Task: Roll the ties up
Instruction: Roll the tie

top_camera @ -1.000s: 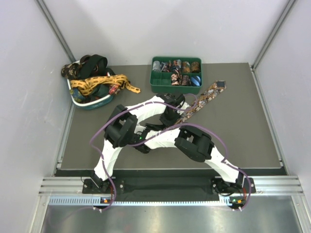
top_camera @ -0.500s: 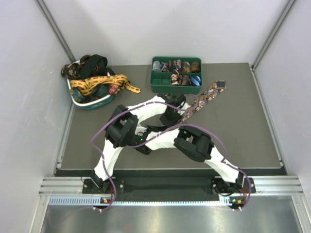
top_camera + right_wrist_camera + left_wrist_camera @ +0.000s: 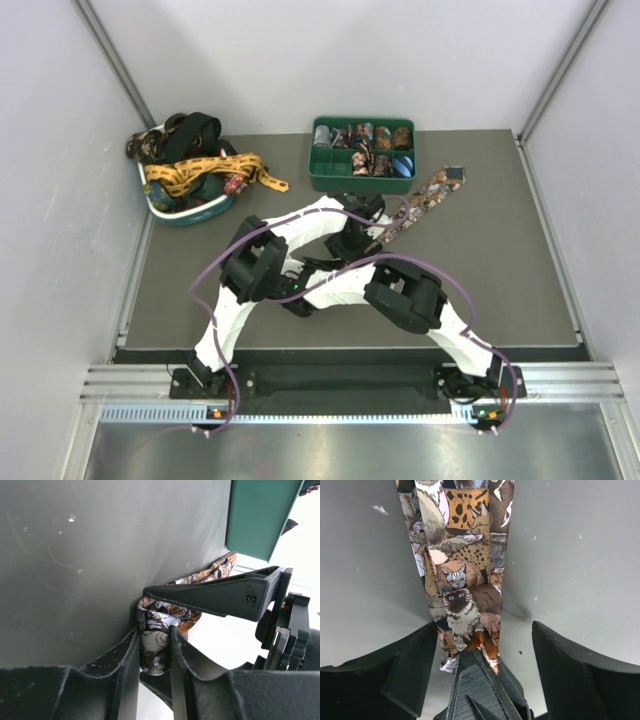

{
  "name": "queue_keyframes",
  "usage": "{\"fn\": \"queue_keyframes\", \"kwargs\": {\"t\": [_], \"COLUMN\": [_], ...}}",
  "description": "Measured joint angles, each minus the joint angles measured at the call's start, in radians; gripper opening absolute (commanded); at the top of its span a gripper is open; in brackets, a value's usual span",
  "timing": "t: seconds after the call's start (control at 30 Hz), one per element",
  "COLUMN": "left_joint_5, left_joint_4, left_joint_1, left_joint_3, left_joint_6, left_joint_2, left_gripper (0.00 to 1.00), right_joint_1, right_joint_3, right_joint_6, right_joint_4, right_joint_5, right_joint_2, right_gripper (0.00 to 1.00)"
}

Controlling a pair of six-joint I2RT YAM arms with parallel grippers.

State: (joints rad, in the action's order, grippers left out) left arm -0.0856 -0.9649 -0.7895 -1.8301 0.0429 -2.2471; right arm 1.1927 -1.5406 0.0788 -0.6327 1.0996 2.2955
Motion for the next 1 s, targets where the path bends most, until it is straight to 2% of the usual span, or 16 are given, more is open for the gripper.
{"fn": "queue_keyframes", "kwargs": {"t": [0.17,0.3,0.43,0.63,0.83,1.0], "left_joint_5": [-0.015,-0.014,-0.019,-0.040,-0.014,-0.016], "left_joint_4": [0.022,0.101,0.228,0.455,0.597,0.673], "left_joint_1": [0.011,0.042,0.110,0.259,0.329,0.379], "left_joint_3": [0.000,0.042,0.162,0.396,0.563,0.694], "left_joint_6": [-0.019,-0.064,-0.130,-0.257,-0.358,-0.418], "left_joint_2": [0.013,0.078,0.235,0.524,0.682,0.744], "left_gripper": [0.88,0.90,0.98,0.98,0.99,0.99], "right_joint_1": [-0.002,-0.003,-0.005,-0.007,-0.022,-0.063], "right_joint_3": [0.017,0.035,0.063,0.121,0.172,0.213], "right_joint_6": [0.003,0.008,0.013,0.021,0.026,0.019], "right_joint_4": [0.023,0.046,0.073,0.123,0.186,0.228], "right_joint_5": [-0.019,-0.036,-0.068,-0.151,-0.280,-0.422], "right_joint_2": [-0.018,-0.035,-0.064,-0.132,-0.220,-0.294], "right_gripper": [0.11,0.11,0.11,0.12,0.13,0.13]}}
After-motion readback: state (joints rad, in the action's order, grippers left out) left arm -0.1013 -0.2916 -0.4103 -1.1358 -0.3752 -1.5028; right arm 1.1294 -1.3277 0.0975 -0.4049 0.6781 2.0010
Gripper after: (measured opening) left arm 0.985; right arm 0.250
